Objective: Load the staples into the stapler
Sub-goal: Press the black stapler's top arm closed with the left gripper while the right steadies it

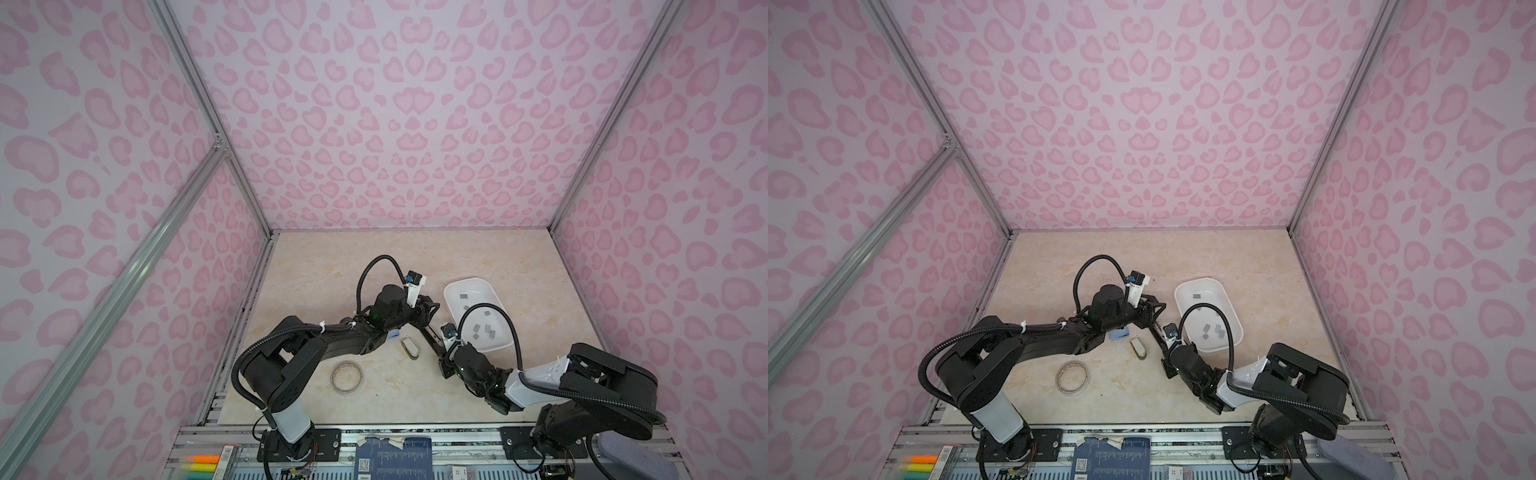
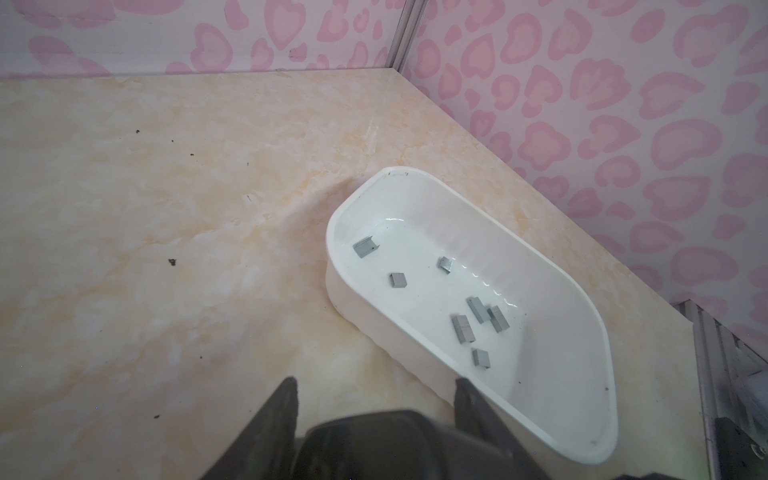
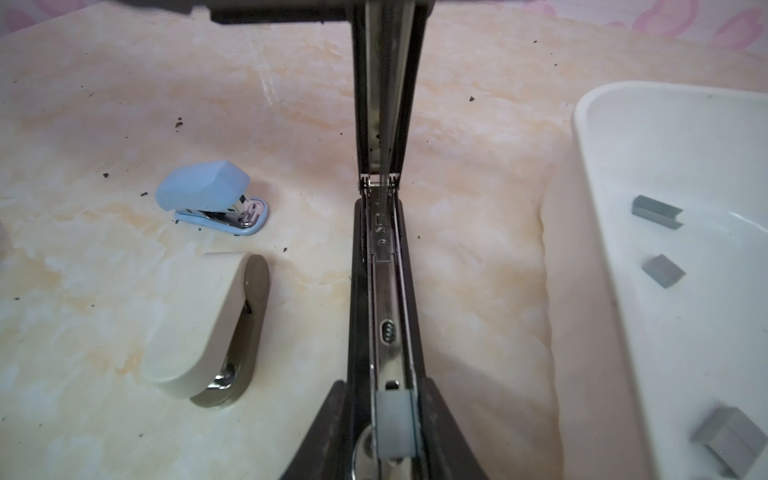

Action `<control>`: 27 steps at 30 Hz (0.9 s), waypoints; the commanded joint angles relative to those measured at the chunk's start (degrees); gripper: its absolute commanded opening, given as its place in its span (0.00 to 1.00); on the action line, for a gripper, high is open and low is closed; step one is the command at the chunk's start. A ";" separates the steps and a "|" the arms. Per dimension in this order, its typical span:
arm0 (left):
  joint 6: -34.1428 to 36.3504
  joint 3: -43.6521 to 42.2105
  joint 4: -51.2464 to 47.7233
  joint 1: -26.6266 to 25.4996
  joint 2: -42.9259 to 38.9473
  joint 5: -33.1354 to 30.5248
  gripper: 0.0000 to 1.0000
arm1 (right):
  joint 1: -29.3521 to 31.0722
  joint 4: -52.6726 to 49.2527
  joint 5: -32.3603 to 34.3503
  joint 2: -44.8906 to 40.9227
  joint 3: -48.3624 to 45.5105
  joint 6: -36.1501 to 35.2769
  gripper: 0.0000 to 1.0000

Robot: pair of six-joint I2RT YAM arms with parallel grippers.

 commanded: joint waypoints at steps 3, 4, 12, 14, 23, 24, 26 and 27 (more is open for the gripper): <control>0.52 -0.18 -0.79 -0.10 -0.18 -1.16 0.60 | 0.59 3.64 -0.38 0.42 -0.59 -1.19 0.20; 0.73 -0.42 -0.57 -0.29 -0.23 -1.01 0.61 | 0.65 4.13 -0.44 0.41 -0.80 -1.17 0.17; 6.61 -5.67 5.81 -5.26 -0.06 -4.40 0.61 | 0.90 12.35 0.01 3.99 -3.32 -0.12 0.12; 7.40 -6.60 7.29 -5.89 0.70 -4.76 0.61 | 0.88 15.84 -0.07 5.93 -4.04 0.22 0.12; 10.15 -8.65 9.69 -6.76 1.28 -4.98 0.62 | 0.92 25.99 -0.47 11.65 -6.10 0.85 0.24; 10.45 -8.91 9.92 -6.81 1.28 -4.93 0.63 | 0.92 26.27 -0.20 11.59 -6.26 0.95 0.24; 11.30 -9.42 10.49 -6.83 1.44 -4.77 0.65 | 0.95 27.28 -0.09 11.77 -6.72 1.05 0.25; 11.55 -9.67 10.78 -6.90 1.52 -4.70 0.66 | 0.94 27.65 -0.01 11.85 -6.84 1.05 0.25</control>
